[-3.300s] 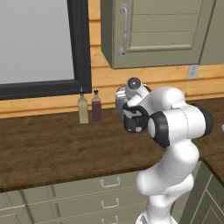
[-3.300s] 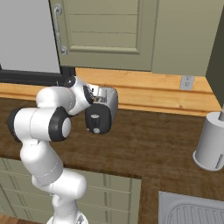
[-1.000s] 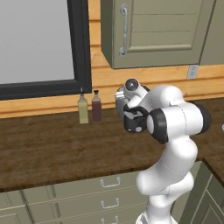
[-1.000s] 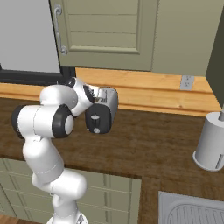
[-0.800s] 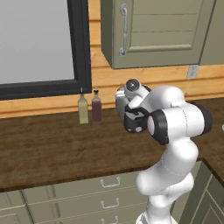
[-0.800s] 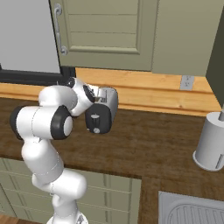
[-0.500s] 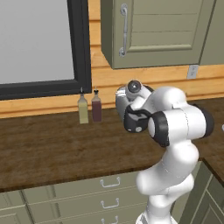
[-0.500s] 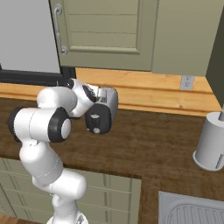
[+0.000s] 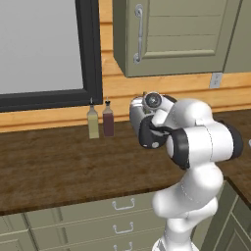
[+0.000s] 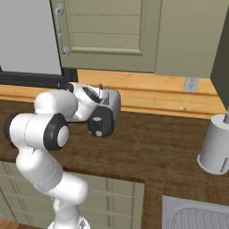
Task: Start the toaster. Once the lever pops up, take the bread to the plate on the dining counter.
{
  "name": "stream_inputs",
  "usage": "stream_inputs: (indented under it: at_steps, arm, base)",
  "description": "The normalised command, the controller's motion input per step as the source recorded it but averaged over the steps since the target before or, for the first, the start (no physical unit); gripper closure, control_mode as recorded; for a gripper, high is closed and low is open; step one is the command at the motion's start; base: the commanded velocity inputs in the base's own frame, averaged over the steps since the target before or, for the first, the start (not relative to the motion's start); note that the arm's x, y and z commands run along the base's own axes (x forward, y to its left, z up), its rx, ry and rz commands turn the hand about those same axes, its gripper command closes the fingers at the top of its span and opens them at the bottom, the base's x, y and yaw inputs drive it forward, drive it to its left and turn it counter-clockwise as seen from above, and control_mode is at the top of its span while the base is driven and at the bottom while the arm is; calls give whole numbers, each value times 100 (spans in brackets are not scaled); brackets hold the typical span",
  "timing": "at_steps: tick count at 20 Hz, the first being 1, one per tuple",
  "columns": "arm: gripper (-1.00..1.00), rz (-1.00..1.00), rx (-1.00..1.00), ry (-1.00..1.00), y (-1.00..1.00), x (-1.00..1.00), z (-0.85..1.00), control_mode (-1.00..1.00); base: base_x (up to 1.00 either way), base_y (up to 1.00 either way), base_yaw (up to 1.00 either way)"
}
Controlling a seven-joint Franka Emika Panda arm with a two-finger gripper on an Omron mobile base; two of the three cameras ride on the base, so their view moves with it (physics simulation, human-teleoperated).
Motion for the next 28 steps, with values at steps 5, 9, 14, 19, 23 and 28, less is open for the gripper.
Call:
stream_inputs:
  at_steps: [5, 9, 14, 19, 23, 28]
  arm:
    - [100, -1, 0, -9, 22, -9, 60, -100]
    - [100, -1, 0, -10, 13, -33, 46, -100]
    - [100, -3, 0, -3, 7, -61, 30, -100]
    - [100, -3, 0, 0, 1, -84, 33, -100]
    - [100, 0, 3, 0, 0, -93, 69, -100]
    - [100, 0, 3, 1, 2, -100, 77, -100]
  base:
    - [0, 0, 0]
    - [0, 0, 0]
    - [0, 0, 0]
    - [0, 0, 0]
    - [0, 0, 0]
    - [0, 0, 0]
